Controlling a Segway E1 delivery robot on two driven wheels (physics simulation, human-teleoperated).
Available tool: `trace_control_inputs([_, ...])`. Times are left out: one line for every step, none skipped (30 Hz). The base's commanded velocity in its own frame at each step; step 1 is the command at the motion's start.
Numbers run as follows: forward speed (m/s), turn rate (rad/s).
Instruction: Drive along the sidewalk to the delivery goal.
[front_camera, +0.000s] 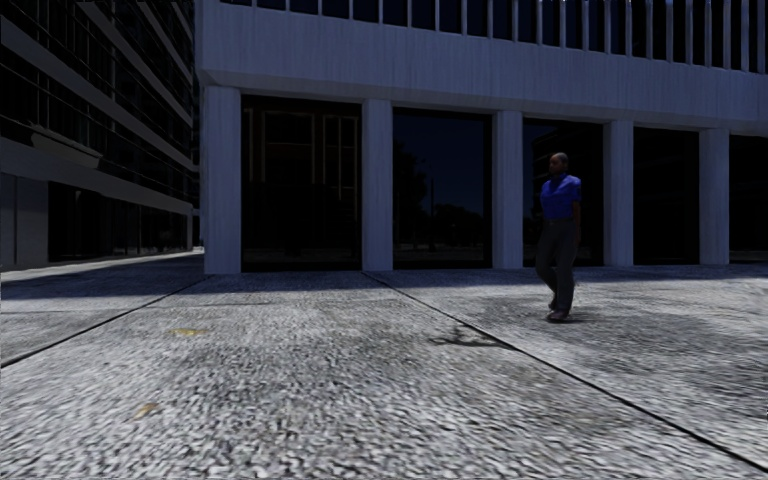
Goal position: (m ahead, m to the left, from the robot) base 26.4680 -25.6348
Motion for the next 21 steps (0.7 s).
trace_control_inputs([2.0,-0.66])
trace_control_inputs([2.0,-0.66])
trace_control_inputs([2.0,-0.66])
trace_control_inputs([2.0,-0.66])
trace_control_inputs([2.0,-0.66])
trace_control_inputs([2.0,-0.66])
trace_control_inputs([2.0,-0.66])
trace_control_inputs([2.0,-0.66])
trace_control_inputs([2.0,-0.66])
trace_control_inputs([2.0,-0.66])
trace_control_inputs([2.0,-0.67])
trace_control_inputs([2.0,-0.67])
trace_control_inputs([2.0,-0.68])
trace_control_inputs([1.21,-0.7])
trace_control_inputs([0.0,-0.74])
trace_control_inputs([0.0,-0.75])
trace_control_inputs([0.0,-0.75])
trace_control_inputs([0.04,-0.76])
trace_control_inputs([0.29,-0.76])
trace_control_inputs([0.52,-0.76])
trace_control_inputs([0.6,-0.76])
